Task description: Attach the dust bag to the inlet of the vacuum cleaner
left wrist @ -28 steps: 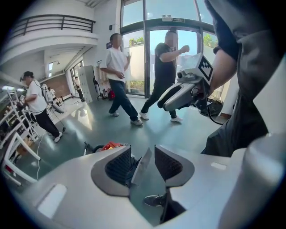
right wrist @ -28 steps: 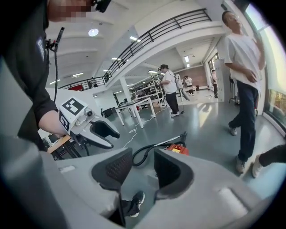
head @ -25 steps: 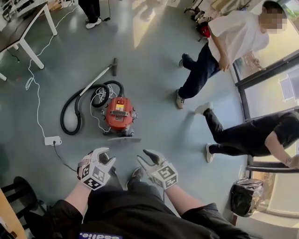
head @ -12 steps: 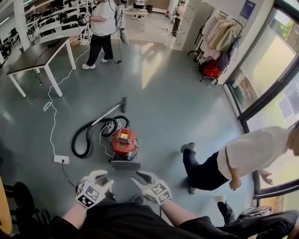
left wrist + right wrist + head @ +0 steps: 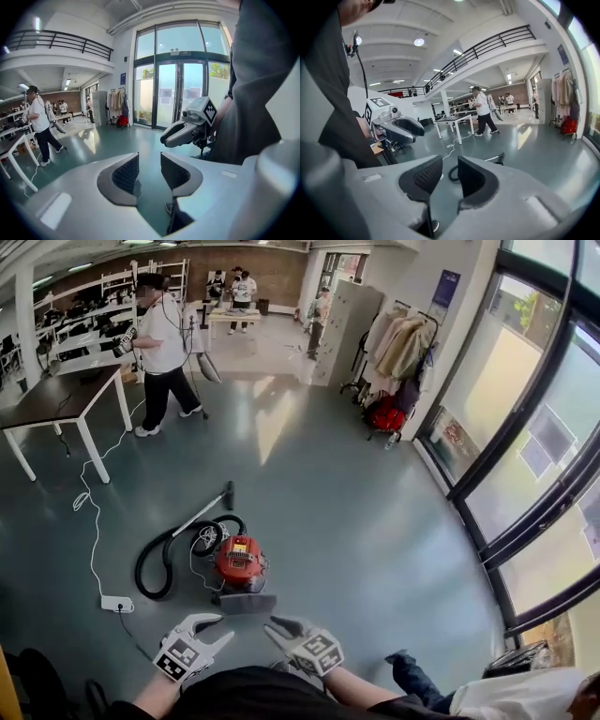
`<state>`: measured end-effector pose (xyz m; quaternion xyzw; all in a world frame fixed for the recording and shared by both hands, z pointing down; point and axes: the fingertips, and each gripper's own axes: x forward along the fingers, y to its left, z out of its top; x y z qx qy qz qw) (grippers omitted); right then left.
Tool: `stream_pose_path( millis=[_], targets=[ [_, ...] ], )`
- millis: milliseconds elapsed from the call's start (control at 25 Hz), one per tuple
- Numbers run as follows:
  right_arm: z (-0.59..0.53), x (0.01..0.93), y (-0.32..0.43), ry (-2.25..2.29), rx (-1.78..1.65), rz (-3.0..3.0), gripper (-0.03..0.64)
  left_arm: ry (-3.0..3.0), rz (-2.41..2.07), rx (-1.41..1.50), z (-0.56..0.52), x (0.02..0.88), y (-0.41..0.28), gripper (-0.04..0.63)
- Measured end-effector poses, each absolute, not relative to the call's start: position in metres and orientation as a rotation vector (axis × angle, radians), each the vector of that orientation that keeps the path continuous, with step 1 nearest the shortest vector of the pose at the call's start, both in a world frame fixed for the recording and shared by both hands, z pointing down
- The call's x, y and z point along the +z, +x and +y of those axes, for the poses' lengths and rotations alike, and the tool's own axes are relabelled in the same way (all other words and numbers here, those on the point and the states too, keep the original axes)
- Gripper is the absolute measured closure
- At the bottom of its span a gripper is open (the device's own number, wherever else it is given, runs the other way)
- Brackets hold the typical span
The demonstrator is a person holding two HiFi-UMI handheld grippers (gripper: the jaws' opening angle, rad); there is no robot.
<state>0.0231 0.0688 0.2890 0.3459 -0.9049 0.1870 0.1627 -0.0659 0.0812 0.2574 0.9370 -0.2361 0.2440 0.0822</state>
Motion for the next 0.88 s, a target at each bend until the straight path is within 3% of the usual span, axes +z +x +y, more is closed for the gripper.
stream_pose_path(
  millis=[320,600,880],
  targets=[
    [0.122,0.271,-0.043,1.042,0.557,-2.547,0.528,2.897,-0.662,0.573,0.121,0.217,-0.126,0.459],
    [0.117,0.234,-0.044,1.152,0.517,-2.571,0.532,2.888,-0.557,0.352,0.142,0.196,-0.132,0.464],
    [0.118,0.213,-0.055,0.999,0.403,-2.720,0.567,2.906,-0.565,0.315,0.155,0.178,-0.109,0.568]
  ],
)
